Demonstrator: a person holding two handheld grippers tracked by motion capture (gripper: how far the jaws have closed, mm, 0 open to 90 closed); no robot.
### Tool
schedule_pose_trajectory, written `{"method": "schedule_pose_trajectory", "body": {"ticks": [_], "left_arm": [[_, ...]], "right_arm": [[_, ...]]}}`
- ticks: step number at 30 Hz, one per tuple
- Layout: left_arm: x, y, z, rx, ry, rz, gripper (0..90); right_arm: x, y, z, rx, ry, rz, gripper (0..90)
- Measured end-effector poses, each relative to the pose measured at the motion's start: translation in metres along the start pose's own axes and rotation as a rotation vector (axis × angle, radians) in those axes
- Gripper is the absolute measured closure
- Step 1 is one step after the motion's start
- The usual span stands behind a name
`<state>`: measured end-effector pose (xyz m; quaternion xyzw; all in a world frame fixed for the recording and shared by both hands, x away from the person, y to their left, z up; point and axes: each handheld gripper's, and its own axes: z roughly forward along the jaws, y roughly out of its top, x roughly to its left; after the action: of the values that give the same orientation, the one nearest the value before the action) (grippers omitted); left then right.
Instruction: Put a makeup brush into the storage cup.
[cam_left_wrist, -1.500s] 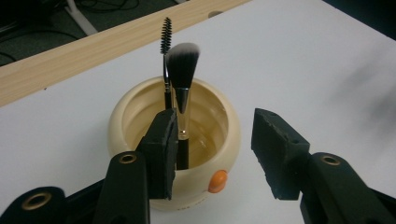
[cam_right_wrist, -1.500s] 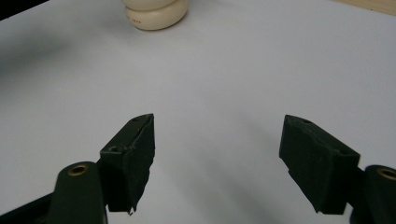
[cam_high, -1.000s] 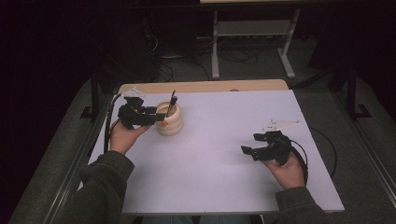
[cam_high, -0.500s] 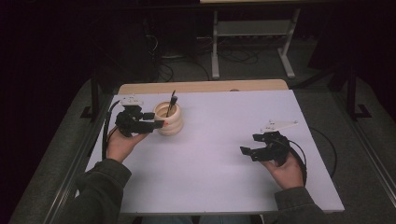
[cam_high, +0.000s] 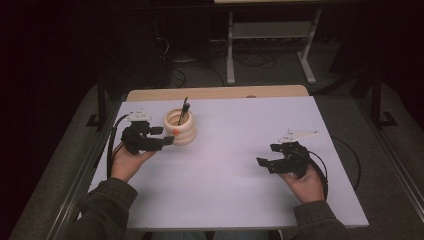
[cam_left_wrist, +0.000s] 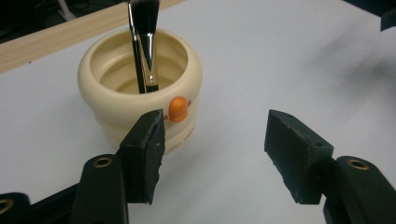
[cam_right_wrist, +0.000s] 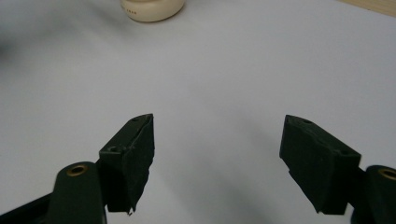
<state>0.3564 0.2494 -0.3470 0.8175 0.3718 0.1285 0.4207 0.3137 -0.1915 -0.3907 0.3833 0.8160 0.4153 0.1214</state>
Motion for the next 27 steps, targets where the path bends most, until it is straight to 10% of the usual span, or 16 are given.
{"method": "schedule_pose_trajectory", "body": {"ticks": [27], "left_arm": [[-0.026,-0.038,-0.008,-0.038,-0.049,0.018,25.5]], "right_arm": [[0.001,-0.012,-0.002,-0.006,-0.004,-0.004,23.8]]}}
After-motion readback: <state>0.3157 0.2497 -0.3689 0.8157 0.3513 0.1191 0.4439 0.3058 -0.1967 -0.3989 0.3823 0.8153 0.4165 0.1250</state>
